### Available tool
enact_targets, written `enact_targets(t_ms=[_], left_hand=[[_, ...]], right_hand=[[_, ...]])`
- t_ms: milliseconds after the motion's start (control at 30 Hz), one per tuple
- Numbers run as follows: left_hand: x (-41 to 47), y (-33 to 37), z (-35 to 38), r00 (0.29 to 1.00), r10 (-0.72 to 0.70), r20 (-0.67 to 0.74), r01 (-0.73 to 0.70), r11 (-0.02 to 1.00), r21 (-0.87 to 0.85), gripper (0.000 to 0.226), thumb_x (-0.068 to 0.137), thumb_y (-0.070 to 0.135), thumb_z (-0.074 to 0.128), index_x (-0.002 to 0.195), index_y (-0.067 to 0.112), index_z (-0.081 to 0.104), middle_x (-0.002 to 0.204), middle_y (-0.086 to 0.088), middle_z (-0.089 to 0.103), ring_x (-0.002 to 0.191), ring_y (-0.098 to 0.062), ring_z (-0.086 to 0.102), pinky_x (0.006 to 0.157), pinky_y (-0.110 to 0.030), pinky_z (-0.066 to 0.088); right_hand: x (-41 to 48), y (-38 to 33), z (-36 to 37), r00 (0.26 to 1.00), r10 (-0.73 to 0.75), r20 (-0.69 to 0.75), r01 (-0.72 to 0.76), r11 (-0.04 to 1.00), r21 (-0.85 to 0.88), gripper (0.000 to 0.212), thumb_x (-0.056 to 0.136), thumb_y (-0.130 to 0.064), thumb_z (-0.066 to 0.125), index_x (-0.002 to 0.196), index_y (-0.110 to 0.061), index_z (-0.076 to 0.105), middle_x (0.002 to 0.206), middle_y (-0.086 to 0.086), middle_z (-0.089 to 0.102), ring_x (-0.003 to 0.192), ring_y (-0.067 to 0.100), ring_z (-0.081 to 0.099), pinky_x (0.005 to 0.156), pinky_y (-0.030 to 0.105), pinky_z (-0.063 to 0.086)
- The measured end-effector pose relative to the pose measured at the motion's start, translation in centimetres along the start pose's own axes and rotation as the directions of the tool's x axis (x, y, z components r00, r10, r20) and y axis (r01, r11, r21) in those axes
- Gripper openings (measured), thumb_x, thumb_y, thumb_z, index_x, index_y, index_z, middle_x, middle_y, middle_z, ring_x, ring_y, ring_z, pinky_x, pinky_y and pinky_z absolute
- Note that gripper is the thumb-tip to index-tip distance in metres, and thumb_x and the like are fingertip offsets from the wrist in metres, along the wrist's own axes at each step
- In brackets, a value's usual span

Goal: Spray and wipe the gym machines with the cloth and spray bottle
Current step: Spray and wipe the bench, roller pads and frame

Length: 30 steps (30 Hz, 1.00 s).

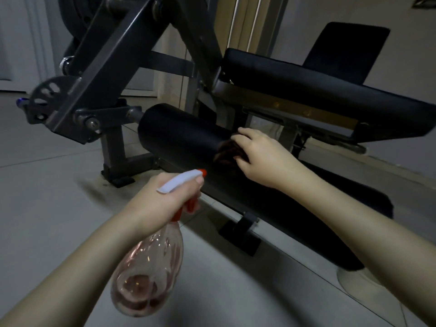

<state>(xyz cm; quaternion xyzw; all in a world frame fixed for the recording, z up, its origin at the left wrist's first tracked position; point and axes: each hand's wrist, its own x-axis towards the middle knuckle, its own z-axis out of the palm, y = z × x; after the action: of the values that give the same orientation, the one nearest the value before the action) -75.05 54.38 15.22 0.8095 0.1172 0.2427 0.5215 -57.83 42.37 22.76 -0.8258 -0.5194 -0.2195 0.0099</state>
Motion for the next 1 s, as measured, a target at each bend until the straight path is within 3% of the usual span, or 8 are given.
enact_targets(t_ms=[133,267,367,433,500,600,700,1000], left_hand=[[-0.1,1.2,1.5,0.992,-0.04,0.12,0.043,0.999,-0.022,0.052,0.071,0.07,0.05,0.084,0.022,0.067,0.08,-0.003,0.074,0.084,-0.024,0.069,0.092,-0.055,0.05],[-1.2,2.0,2.6,0.963,-0.037,0.267,0.046,0.999,-0.027,0.056,0.078,0.064,0.049,0.081,0.011,0.068,0.08,-0.009,0.073,0.088,-0.033,0.067,0.094,-0.054,0.05],[-1.7,2.4,3.1,0.957,-0.009,0.29,0.009,1.0,0.001,0.054,0.081,0.059,0.045,0.077,0.009,0.065,0.077,-0.007,0.071,0.069,-0.017,0.062,0.068,-0.02,0.051],[-1.8,2.9,3.2,0.959,0.006,0.284,-0.014,1.0,0.027,0.054,0.081,0.057,0.043,0.081,0.006,0.063,0.075,-0.008,0.07,0.062,-0.015,0.055,0.056,-0.018,0.043],[-1.8,3.2,3.3,0.96,0.031,0.277,-0.044,0.998,0.044,0.055,0.081,0.057,0.042,0.084,0.006,0.062,0.076,-0.006,0.069,0.066,-0.024,0.058,0.059,-0.026,0.045],[-1.6,3.4,3.4,0.968,0.04,0.246,-0.059,0.996,0.069,0.058,0.08,0.057,0.04,0.097,0.007,0.063,0.082,-0.002,0.071,0.081,-0.022,0.063,0.066,-0.02,0.048],[-1.5,3.5,3.9,0.968,0.064,0.242,-0.078,0.996,0.051,0.05,0.082,0.056,0.042,0.08,0.009,0.061,0.078,-0.004,0.07,0.065,-0.015,0.06,0.07,-0.034,0.05],[-2.8,3.0,7.2,0.953,0.089,0.289,-0.113,0.991,0.065,0.056,0.082,0.059,0.047,0.07,0.005,0.056,0.069,-0.017,0.062,0.049,-0.01,0.047,0.051,-0.023,0.037]], right_hand=[[1.6,1.2,-0.5,0.997,0.044,0.058,-0.051,0.99,0.131,0.044,0.095,-0.031,0.05,0.137,-0.018,0.046,0.145,0.006,0.041,0.131,0.021,0.04,0.107,0.032,0.033],[-2.5,4.9,-2.8,0.987,0.143,0.077,-0.158,0.954,0.253,0.029,0.096,-0.024,0.05,0.123,-0.02,0.059,0.117,0.001,0.061,0.103,0.014,0.055,0.083,0.023,0.038],[-7.1,7.7,-4.1,0.972,0.202,0.119,-0.227,0.936,0.269,0.026,0.096,-0.022,0.051,0.12,-0.02,0.061,0.104,-0.006,0.057,0.097,0.013,0.055,0.08,0.024,0.037],[-9.2,8.9,-4.3,0.972,0.212,0.097,-0.23,0.939,0.256,0.027,0.094,-0.021,0.053,0.12,-0.021,0.061,0.106,-0.007,0.057,0.1,0.014,0.056,0.083,0.026,0.039],[-9.7,9.4,-4.2,0.972,0.221,0.086,-0.235,0.943,0.236,0.028,0.094,-0.023,0.053,0.121,-0.022,0.06,0.11,-0.004,0.06,0.101,0.015,0.055,0.086,0.028,0.04],[-8.1,8.4,-3.9,0.975,0.215,0.063,-0.223,0.952,0.209,0.027,0.095,-0.027,0.052,0.12,-0.022,0.06,0.115,0.001,0.062,0.104,0.018,0.056,0.088,0.031,0.043],[-6.3,7.0,-3.3,0.982,0.186,0.035,-0.189,0.963,0.194,0.03,0.096,-0.029,0.05,0.124,-0.022,0.058,0.121,0.001,0.06,0.109,0.02,0.054,0.088,0.029,0.04],[-7.3,7.2,-3.2,0.984,0.178,0.009,-0.174,0.948,0.268,0.031,0.096,-0.028,0.05,0.125,-0.019,0.057,0.121,0.001,0.058,0.11,0.018,0.052,0.093,0.032,0.041]])
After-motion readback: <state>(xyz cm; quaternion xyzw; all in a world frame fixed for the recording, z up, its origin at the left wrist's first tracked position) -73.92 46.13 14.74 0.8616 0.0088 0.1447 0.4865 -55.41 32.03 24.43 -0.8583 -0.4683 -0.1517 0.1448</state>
